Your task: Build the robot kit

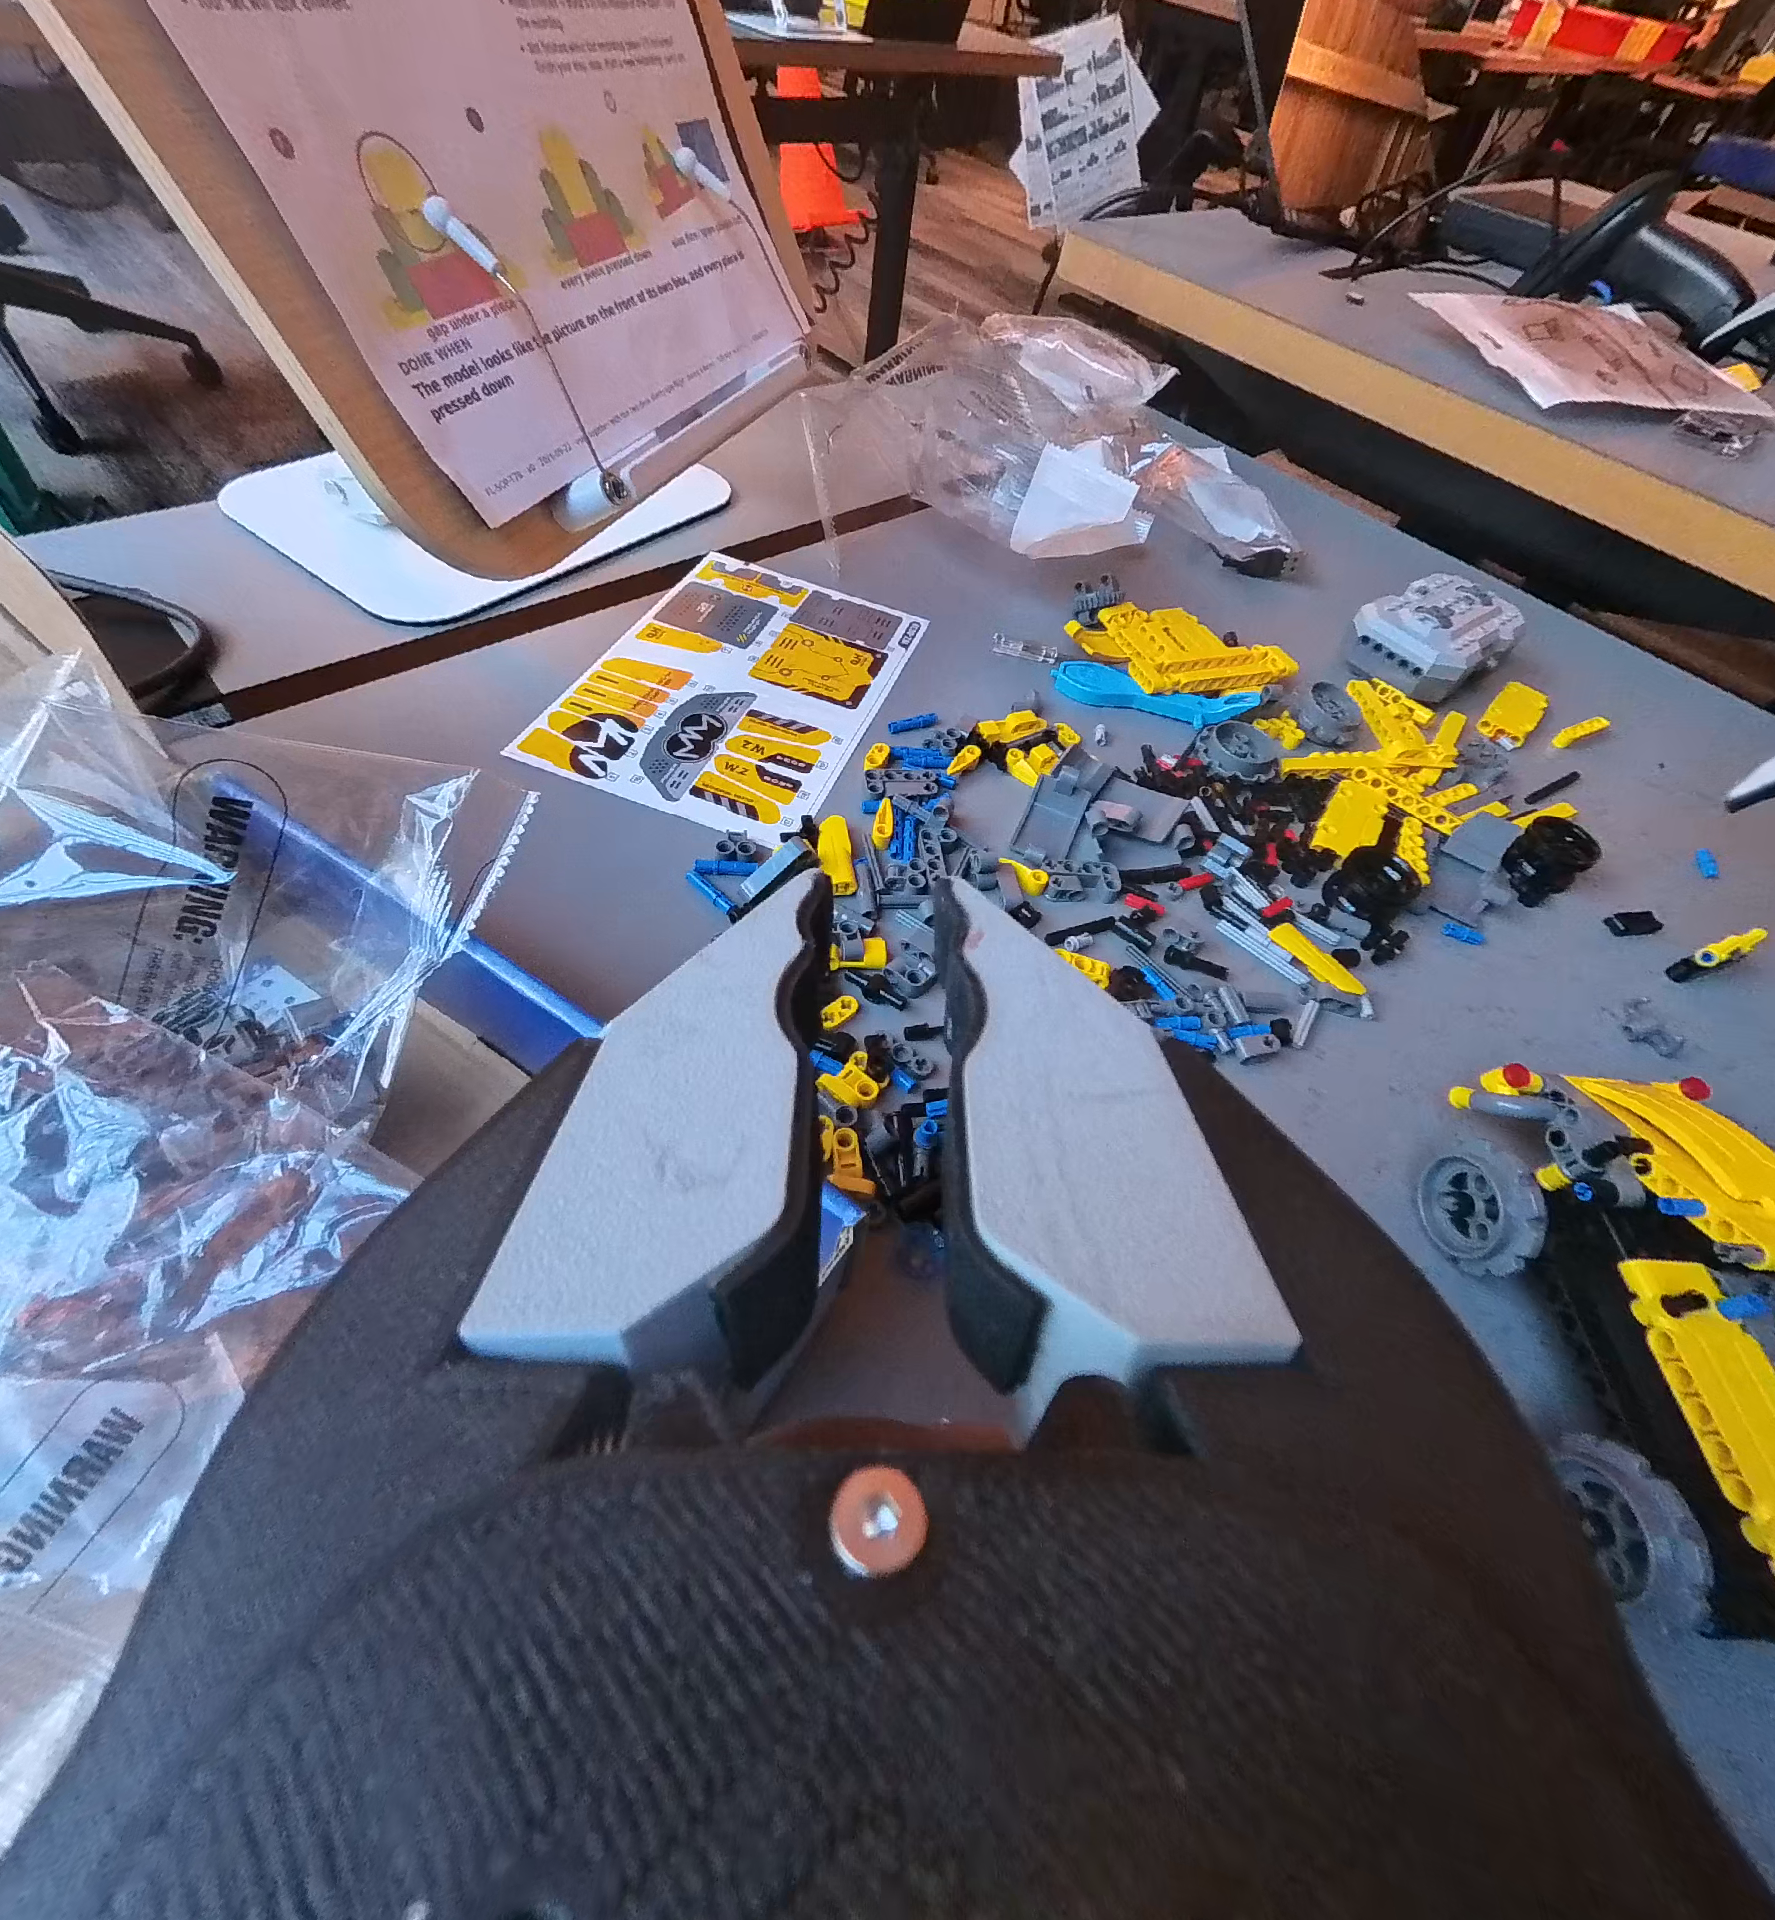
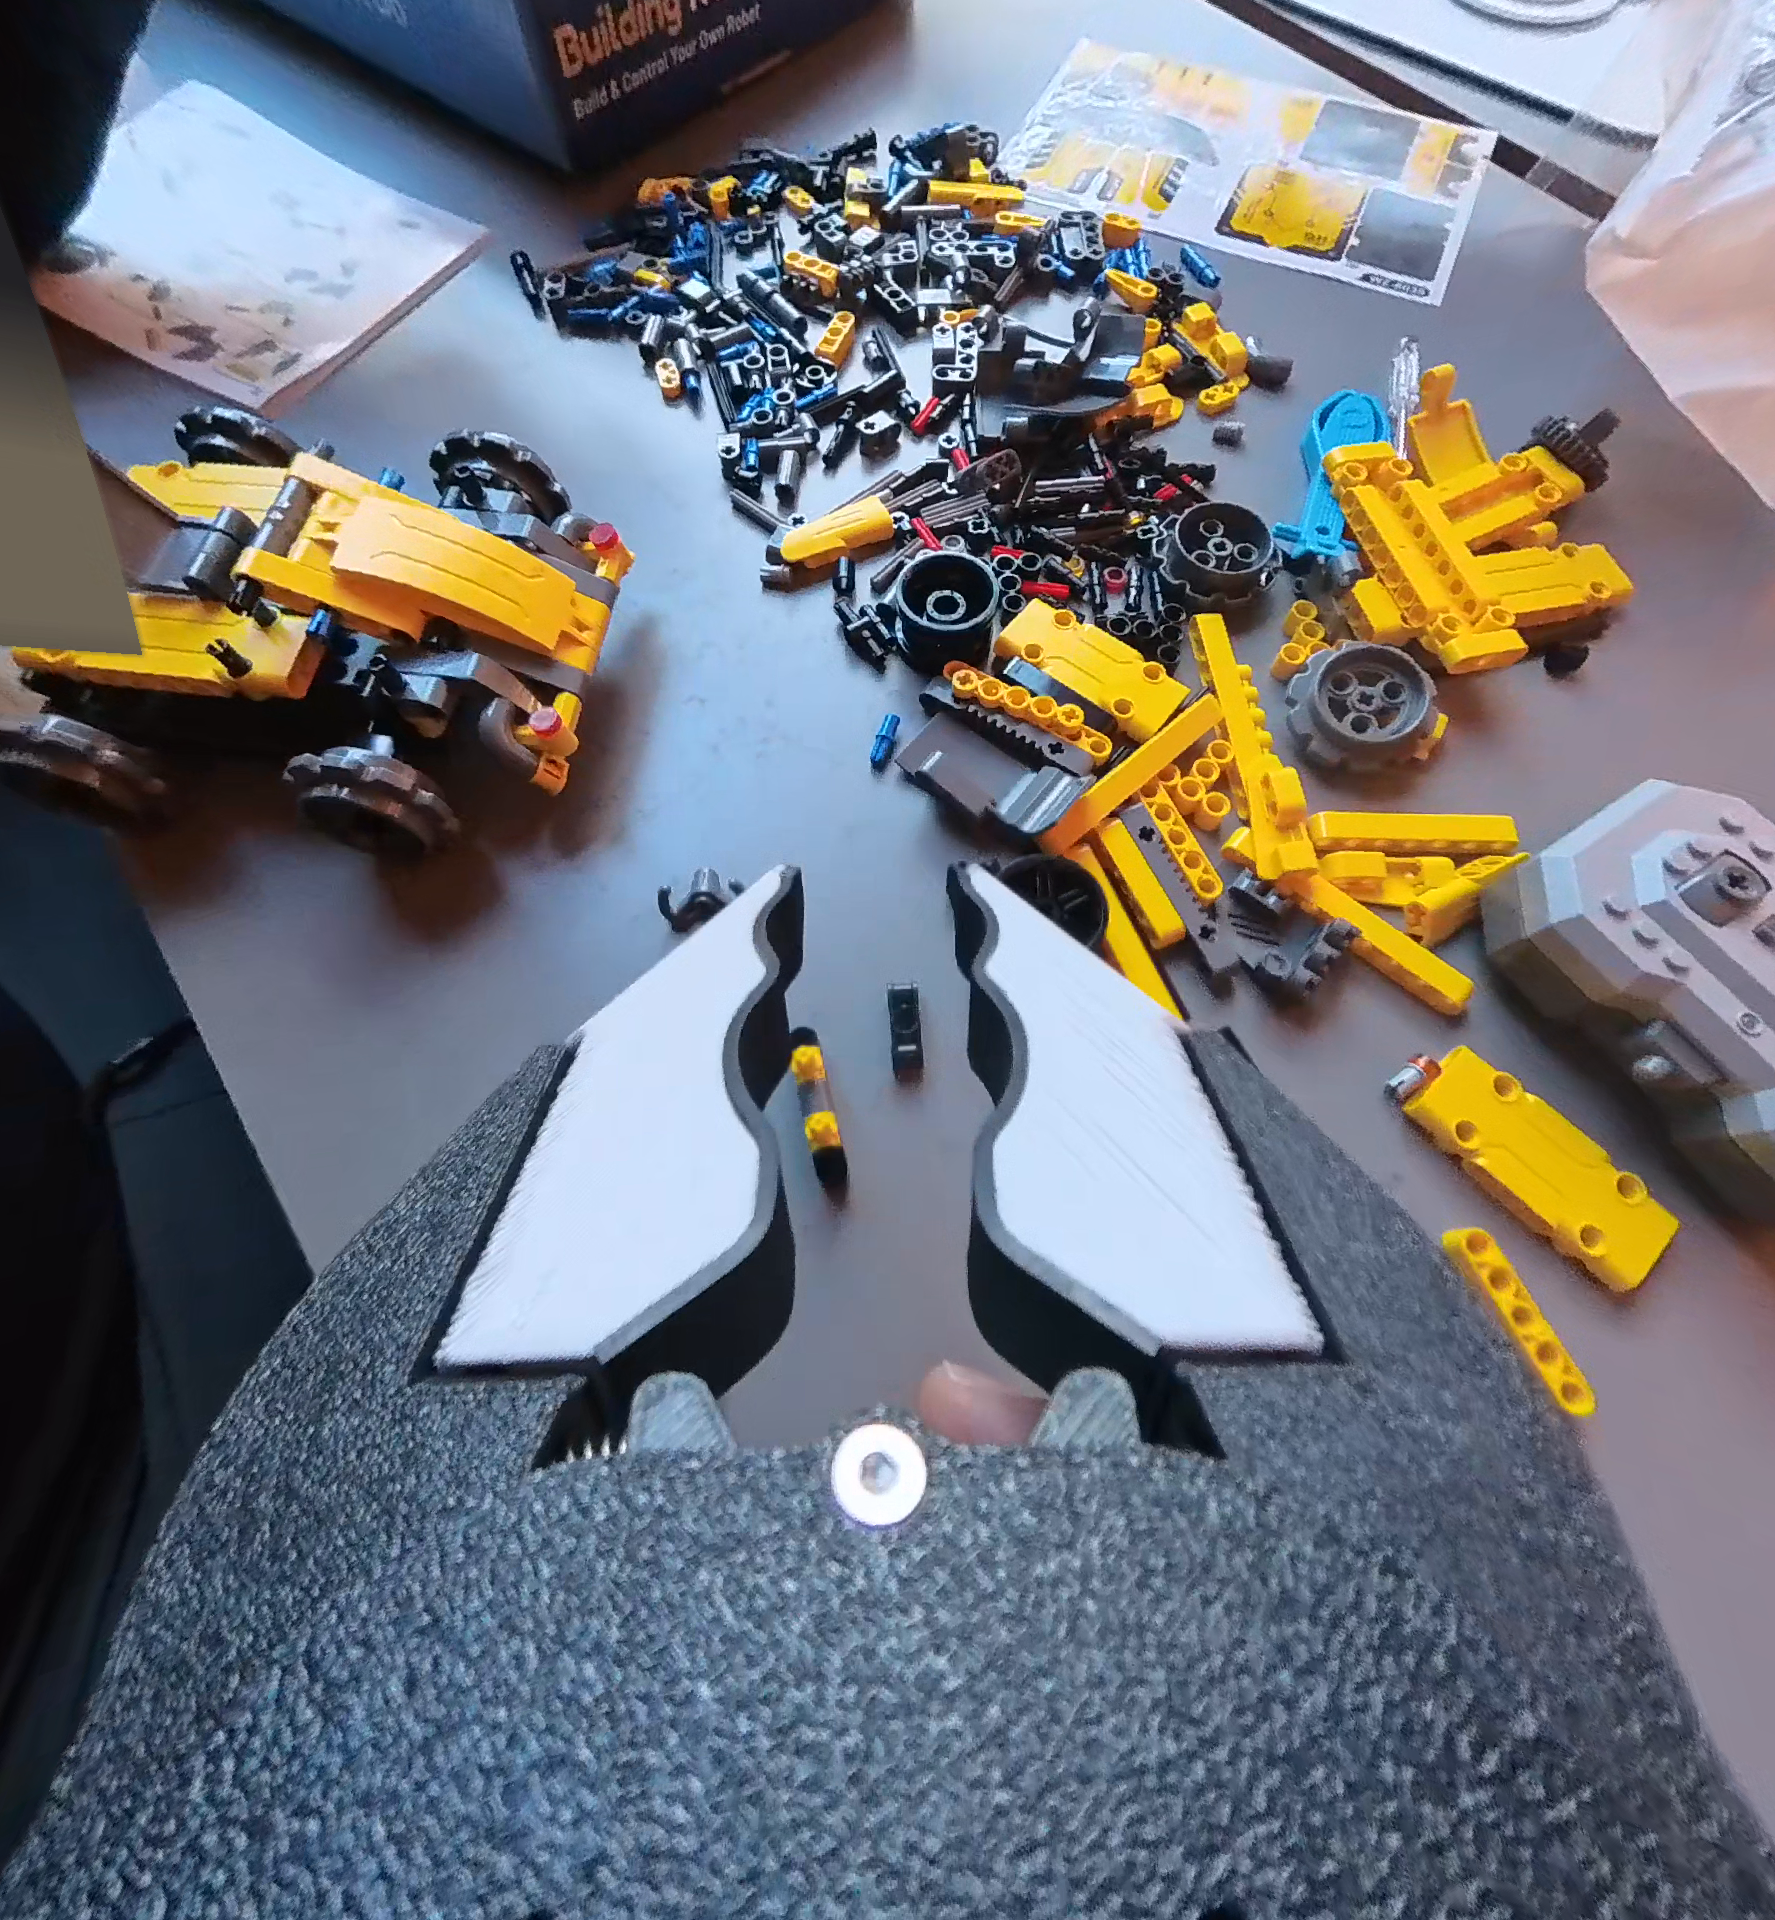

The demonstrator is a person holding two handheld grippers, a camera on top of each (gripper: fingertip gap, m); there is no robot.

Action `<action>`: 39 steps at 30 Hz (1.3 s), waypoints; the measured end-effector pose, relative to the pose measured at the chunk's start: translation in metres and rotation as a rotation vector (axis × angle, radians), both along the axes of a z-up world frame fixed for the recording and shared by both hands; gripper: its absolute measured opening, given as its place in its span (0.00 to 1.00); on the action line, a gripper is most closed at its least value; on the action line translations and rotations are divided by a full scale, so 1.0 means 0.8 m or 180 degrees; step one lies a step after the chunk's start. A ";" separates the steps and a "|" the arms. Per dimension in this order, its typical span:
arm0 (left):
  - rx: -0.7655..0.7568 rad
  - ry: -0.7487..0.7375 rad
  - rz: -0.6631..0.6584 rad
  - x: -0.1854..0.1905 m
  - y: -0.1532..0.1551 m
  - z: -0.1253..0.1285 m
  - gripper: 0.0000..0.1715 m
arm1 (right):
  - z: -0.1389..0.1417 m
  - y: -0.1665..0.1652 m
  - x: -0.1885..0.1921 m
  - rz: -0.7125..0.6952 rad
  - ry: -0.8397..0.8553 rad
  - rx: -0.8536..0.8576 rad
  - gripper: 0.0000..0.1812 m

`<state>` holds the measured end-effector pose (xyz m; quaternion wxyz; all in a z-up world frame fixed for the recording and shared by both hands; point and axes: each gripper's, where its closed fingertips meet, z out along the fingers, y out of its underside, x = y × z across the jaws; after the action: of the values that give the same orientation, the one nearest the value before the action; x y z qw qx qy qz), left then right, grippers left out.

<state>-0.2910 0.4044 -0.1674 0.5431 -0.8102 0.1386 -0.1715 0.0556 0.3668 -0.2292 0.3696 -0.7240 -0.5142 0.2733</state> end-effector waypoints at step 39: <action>-0.1229 0.1567 -0.2065 0.363 -0.132 -0.078 0.16 | -0.049 0.009 0.132 0.0027 -0.0149 0.0070 0.12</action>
<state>-0.0002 0.2987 -0.2297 0.2510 -0.8279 0.4760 -0.1578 0.1608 0.3742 -0.2685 0.3642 -0.7239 -0.5288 0.2522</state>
